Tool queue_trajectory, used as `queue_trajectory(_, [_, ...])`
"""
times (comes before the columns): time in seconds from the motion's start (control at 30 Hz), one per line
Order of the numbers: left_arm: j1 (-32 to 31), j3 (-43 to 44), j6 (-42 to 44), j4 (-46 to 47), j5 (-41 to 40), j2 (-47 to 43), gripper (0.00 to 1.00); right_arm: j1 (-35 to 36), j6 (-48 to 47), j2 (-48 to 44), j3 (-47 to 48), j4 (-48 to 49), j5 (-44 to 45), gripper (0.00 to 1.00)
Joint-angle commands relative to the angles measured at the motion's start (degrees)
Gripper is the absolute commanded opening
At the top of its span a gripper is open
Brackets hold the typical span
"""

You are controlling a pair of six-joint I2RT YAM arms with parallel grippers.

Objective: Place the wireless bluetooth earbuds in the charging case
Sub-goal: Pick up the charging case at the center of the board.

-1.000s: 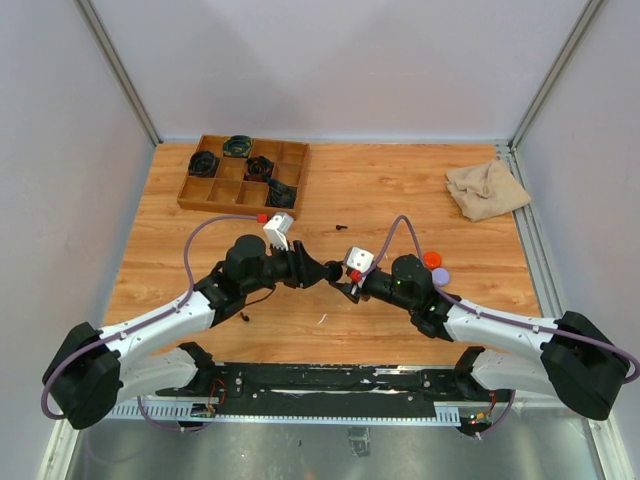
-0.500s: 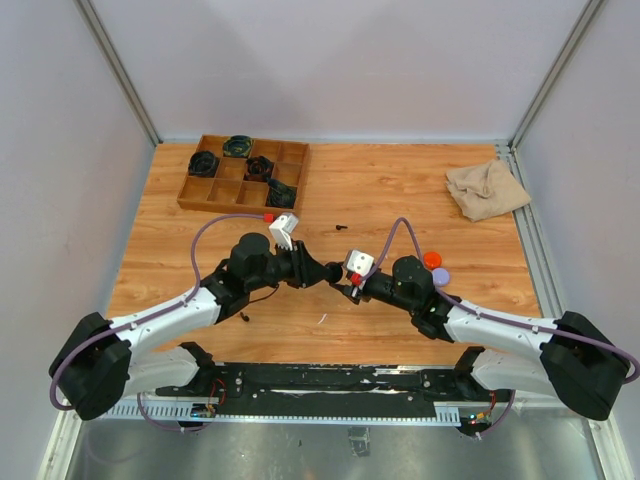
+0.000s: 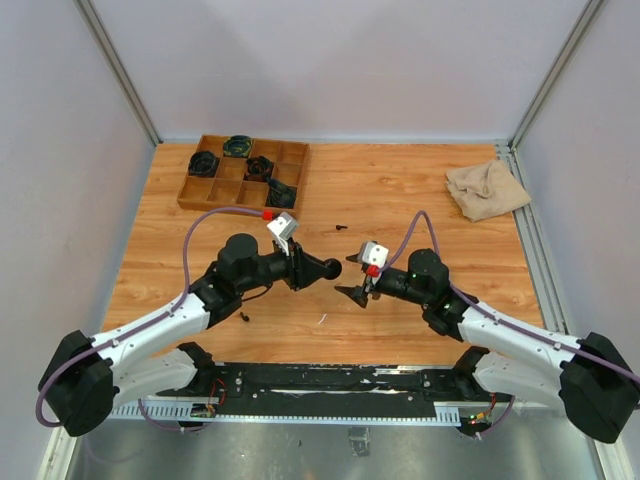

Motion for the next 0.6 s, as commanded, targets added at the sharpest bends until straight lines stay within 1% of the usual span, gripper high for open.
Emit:
queue_trajectory(0.0, [0.26,2.08,8.52,0.63,4.64,-2.02,0.09,-4.99,6.24,-2.19,2.40,-1.25,-11.14,0.71])
queue_trajectory(0.1, [0.27,2.25,10.83,1.23,7.78,-2.10,0.08,-7.95,8.93,-2.75,2.76,-0.94,-16.78,0.70])
queue_trajectory(0.23, [0.26,1.75,12.30,4.15,12.44,-2.05,0.07,-11.97,14.12,-2.54,2.11,3.54,-24.92,0.68])
queue_trajectory(0.43, [0.22,0.70,13.02,8.64,15.90,-3.00,0.08,-13.31,17.49,0.02,3.52,5.49,-31.35,0.66])
queue_trajectory(0.57, [0.17,0.12,12.98,10.64,17.07,-3.29,0.08,-13.30,20.16,2.43,4.61,8.00,-33.98,0.62])
